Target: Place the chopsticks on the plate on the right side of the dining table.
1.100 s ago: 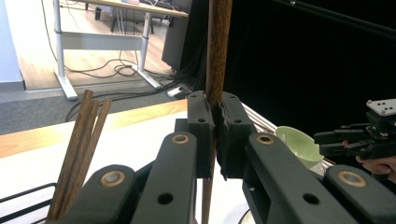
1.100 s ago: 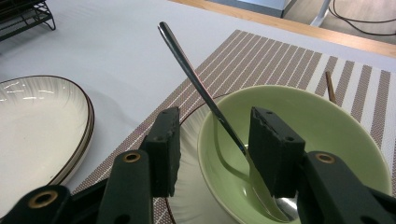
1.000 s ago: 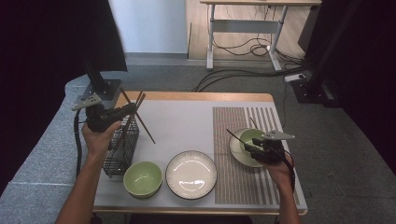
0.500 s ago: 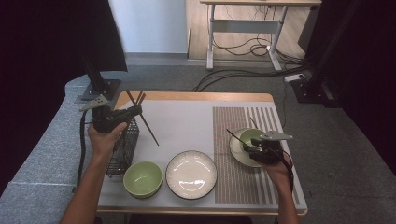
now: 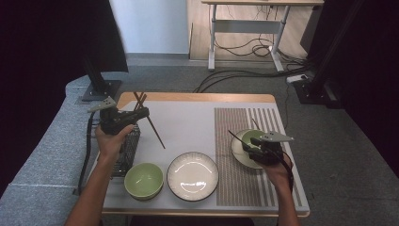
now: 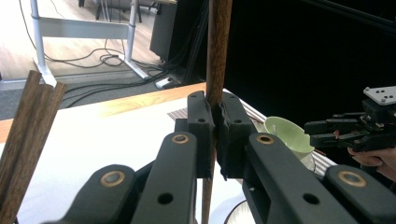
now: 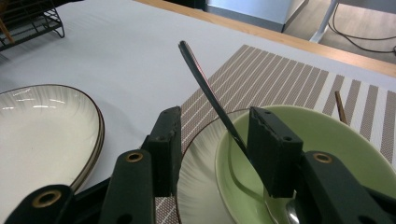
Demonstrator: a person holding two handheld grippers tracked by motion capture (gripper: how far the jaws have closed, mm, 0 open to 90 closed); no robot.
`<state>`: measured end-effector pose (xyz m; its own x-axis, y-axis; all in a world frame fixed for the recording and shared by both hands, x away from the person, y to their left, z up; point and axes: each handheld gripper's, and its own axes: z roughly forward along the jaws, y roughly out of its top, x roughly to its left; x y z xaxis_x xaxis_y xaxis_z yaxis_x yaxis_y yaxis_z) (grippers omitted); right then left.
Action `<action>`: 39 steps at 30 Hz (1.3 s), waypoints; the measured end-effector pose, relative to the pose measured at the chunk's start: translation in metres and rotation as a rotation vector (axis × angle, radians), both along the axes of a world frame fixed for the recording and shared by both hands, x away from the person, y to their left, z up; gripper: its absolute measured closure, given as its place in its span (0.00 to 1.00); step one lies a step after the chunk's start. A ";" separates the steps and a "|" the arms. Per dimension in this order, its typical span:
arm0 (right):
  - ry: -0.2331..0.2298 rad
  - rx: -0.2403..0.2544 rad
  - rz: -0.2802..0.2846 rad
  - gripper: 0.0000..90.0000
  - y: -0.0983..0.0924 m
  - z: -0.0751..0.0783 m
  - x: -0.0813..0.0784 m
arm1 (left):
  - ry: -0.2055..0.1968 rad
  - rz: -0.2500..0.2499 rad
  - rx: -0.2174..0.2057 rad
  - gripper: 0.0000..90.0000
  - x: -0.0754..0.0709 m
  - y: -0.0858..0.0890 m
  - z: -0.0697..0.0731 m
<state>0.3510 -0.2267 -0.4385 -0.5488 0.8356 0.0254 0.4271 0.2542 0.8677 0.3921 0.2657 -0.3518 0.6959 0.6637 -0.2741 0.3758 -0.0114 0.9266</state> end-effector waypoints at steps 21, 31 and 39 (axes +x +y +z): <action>0.016 0.023 0.070 0.61 0.021 0.000 0.001 | 0.020 -0.043 0.034 0.94 0.002 -0.021 -0.006; 0.021 0.027 0.110 0.61 0.033 0.000 0.003 | 0.022 -0.060 0.037 0.94 0.004 -0.028 -0.006; 0.032 0.035 0.151 0.61 0.042 0.004 0.005 | 0.016 -0.067 0.046 0.94 0.002 -0.030 -0.003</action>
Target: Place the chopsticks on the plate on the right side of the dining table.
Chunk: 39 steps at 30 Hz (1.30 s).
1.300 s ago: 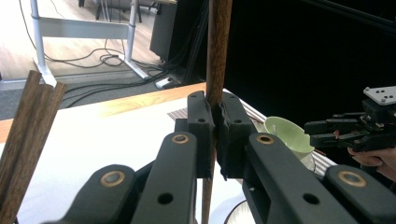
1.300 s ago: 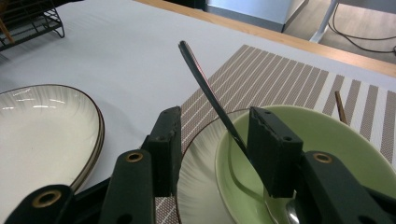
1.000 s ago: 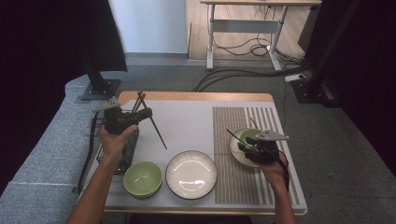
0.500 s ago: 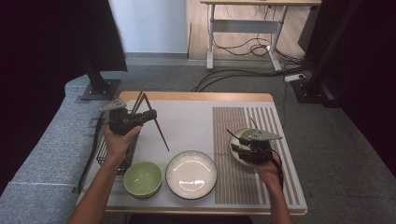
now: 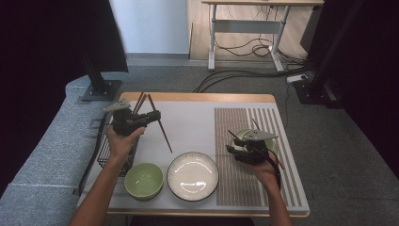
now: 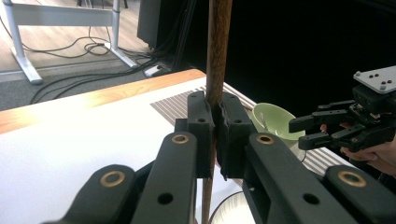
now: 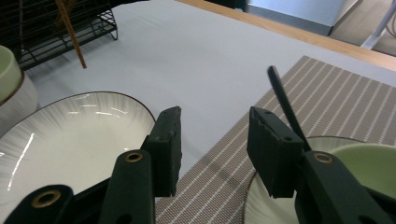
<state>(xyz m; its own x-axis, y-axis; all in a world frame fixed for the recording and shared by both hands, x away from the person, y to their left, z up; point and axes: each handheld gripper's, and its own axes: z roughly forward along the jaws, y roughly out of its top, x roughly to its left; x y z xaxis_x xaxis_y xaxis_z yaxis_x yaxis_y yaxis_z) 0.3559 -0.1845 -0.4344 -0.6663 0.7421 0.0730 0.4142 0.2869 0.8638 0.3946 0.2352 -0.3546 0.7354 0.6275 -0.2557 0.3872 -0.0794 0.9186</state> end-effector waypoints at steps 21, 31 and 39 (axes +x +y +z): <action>0.013 0.015 0.062 0.61 0.037 0.006 0.010 | -0.003 -0.033 0.023 0.94 -0.004 -0.012 0.001; 0.024 0.015 0.099 0.61 0.051 0.004 0.014 | 0.015 -0.051 0.037 0.94 -0.001 -0.020 -0.005; 0.025 -0.001 0.139 0.62 0.068 0.003 0.016 | 0.014 -0.049 0.013 0.94 -0.002 -0.020 -0.004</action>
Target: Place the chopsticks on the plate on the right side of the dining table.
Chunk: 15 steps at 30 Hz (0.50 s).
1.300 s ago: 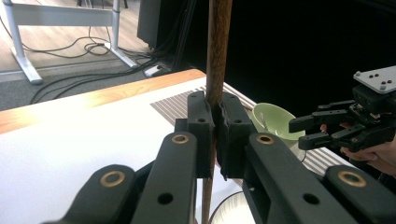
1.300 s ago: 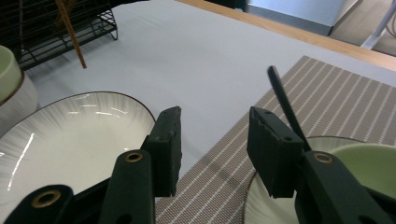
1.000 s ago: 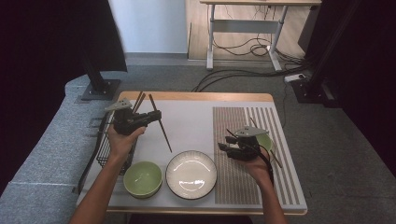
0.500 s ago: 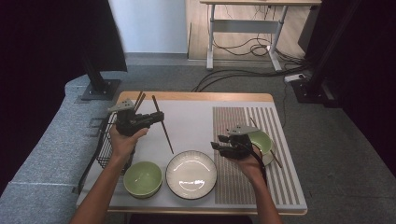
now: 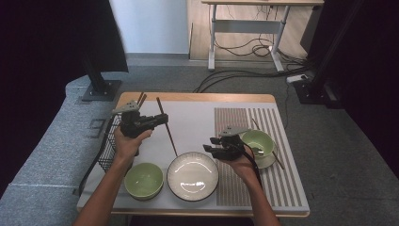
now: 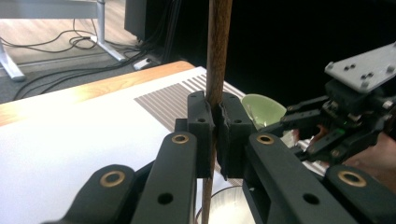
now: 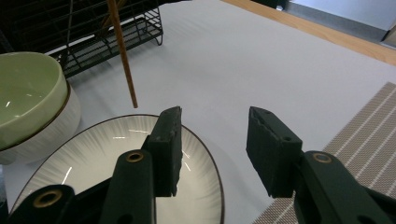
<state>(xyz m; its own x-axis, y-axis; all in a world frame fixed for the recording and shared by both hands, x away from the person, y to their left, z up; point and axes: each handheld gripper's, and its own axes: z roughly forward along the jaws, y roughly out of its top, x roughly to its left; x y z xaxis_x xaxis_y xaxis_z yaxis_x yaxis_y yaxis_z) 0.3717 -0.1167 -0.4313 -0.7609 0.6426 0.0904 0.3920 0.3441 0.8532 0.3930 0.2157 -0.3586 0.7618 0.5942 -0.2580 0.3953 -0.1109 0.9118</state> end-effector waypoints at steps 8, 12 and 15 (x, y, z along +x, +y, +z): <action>0.001 -0.005 0.038 0.64 0.012 0.000 0.001 | 0.008 -0.014 -0.007 0.94 0.001 -0.002 -0.002; 0.005 -0.008 0.056 0.64 0.016 0.000 0.002 | 0.009 -0.011 -0.008 0.94 0.001 -0.002 -0.002; 0.006 -0.007 0.066 0.64 0.019 0.000 0.003 | 0.009 -0.009 -0.004 0.94 0.002 -0.001 -0.001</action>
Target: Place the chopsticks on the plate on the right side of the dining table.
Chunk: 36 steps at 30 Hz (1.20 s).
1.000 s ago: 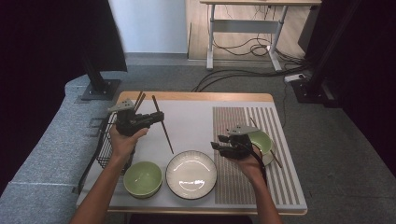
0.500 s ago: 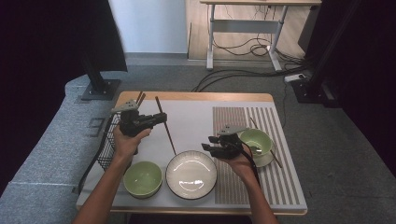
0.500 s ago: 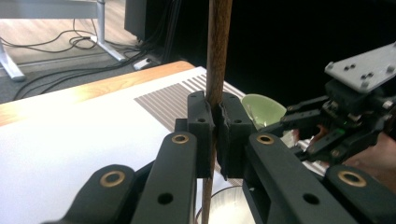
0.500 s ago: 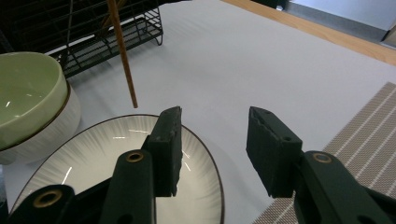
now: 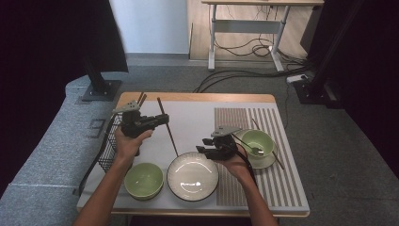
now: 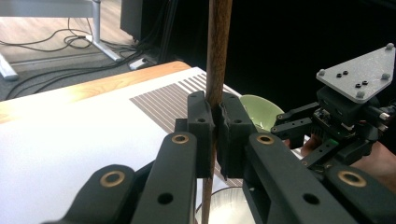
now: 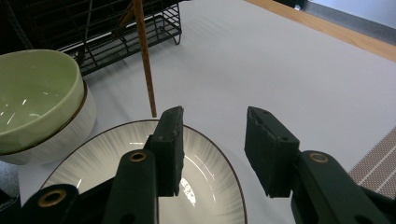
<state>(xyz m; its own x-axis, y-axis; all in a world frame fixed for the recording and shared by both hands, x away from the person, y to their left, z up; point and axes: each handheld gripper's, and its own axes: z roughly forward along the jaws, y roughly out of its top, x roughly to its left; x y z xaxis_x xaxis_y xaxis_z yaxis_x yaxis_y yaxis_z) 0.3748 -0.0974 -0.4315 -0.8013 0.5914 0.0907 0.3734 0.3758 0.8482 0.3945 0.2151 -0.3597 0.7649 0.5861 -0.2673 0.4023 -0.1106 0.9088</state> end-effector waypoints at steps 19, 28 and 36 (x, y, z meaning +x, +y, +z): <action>0.006 -0.011 0.053 0.63 0.019 0.007 0.007 | 0.006 -0.017 0.003 0.94 0.001 -0.007 0.001; 0.003 -0.010 0.065 0.64 0.027 0.014 0.011 | 0.004 -0.031 0.013 0.94 0.000 -0.013 0.000; 0.001 -0.003 0.071 0.64 0.031 0.015 0.013 | 0.006 -0.037 0.021 0.94 0.000 -0.017 -0.001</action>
<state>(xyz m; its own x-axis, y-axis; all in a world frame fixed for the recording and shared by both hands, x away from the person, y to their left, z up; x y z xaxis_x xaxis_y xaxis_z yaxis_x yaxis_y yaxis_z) 0.3874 -0.0663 -0.4165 -0.8411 0.5334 0.0894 0.3462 0.4041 0.8467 0.3947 0.1978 -0.3605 0.7848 0.5628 -0.2595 0.4028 -0.1451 0.9037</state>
